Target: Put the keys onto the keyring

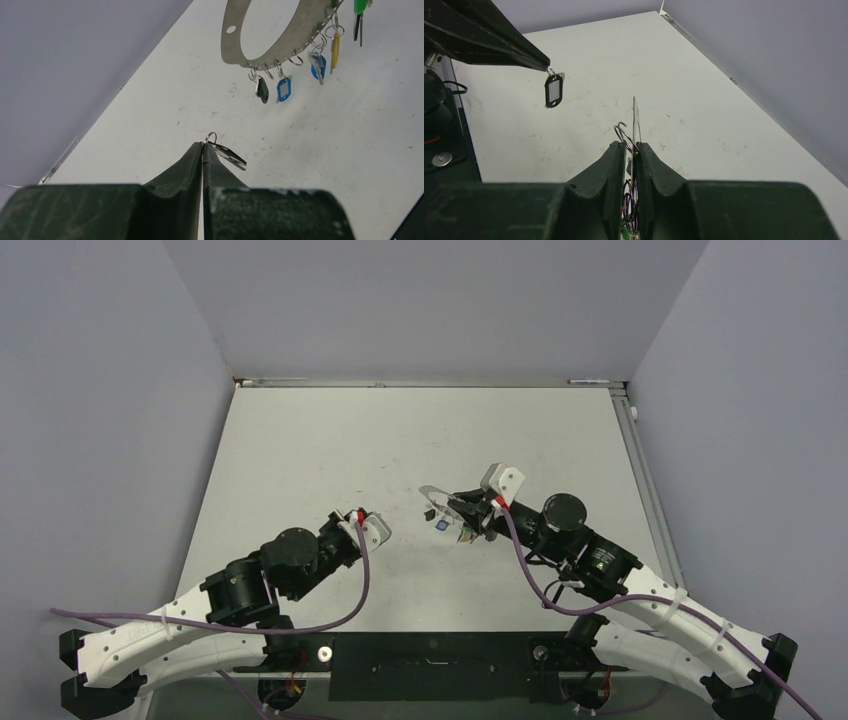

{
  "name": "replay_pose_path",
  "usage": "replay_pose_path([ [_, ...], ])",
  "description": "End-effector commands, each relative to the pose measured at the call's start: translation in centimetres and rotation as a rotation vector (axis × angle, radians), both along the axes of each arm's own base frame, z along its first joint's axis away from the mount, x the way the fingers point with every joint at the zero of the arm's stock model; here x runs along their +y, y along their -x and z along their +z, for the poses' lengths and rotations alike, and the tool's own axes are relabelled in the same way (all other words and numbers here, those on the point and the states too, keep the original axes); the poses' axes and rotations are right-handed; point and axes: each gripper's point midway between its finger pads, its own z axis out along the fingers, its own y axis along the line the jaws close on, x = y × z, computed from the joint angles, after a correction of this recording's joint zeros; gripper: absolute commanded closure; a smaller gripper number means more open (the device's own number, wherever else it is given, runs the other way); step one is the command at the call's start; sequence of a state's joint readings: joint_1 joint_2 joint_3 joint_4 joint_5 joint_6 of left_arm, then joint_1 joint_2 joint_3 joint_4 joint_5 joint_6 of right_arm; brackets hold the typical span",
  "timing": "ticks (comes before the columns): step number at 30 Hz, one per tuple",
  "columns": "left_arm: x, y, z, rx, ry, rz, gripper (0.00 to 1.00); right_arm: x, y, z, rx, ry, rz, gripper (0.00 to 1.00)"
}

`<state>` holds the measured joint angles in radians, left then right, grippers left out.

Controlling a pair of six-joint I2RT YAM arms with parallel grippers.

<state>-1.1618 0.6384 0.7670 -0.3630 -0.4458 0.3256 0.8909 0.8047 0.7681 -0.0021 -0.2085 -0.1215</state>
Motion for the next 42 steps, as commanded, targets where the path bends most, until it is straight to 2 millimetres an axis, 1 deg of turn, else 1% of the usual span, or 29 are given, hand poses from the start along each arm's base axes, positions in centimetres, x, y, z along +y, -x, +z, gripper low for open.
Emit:
replay_pose_path([
  [1,-0.6,-0.1,4.1,-0.111,0.072,-0.043,1.0,0.4,1.5,1.7,0.016,-0.07,0.062,0.95],
  [6,-1.8,0.3,4.6,-0.141,0.092,-0.116,1.0,0.8,1.9,0.9,0.058,-0.064,0.086,0.95],
  [7,-2.0,0.4,4.6,-0.136,0.09,-0.13,1.0,0.8,2.0,0.0,0.081,-0.039,0.089,0.95],
  [12,-3.2,0.8,5.2,-0.133,0.102,-0.184,1.0,1.6,2.3,-1.2,0.104,-0.014,0.13,0.95],
  [14,-3.6,0.9,5.4,-0.13,0.105,-0.198,1.0,1.9,2.2,-1.6,0.114,-0.003,0.133,0.95],
  [16,-4.1,0.9,5.3,-0.125,0.103,-0.21,1.0,2.1,2.0,-2.0,0.121,0.002,0.127,0.95],
  [21,-5.3,1.1,4.3,-0.103,0.097,-0.245,1.0,2.7,2.0,-3.0,0.141,0.031,0.15,0.95],
  [26,-5.7,1.1,3.5,-0.087,0.095,-0.259,1.0,3.3,2.7,-3.8,0.156,0.064,0.205,0.95],
  [34,-6.4,2.1,1.8,-0.032,0.101,-0.324,1.0,4.7,3.4,-5.6,0.217,0.116,0.287,0.95],
  [39,-6.8,2.9,0.5,-0.001,0.086,-0.372,1.0,5.2,4.0,-5.7,0.219,0.122,0.331,0.95],
  [42,-6.9,3.0,-0.4,0.021,0.063,-0.375,1.0,5.4,4.3,-5.6,0.217,0.129,0.347,0.95],
])
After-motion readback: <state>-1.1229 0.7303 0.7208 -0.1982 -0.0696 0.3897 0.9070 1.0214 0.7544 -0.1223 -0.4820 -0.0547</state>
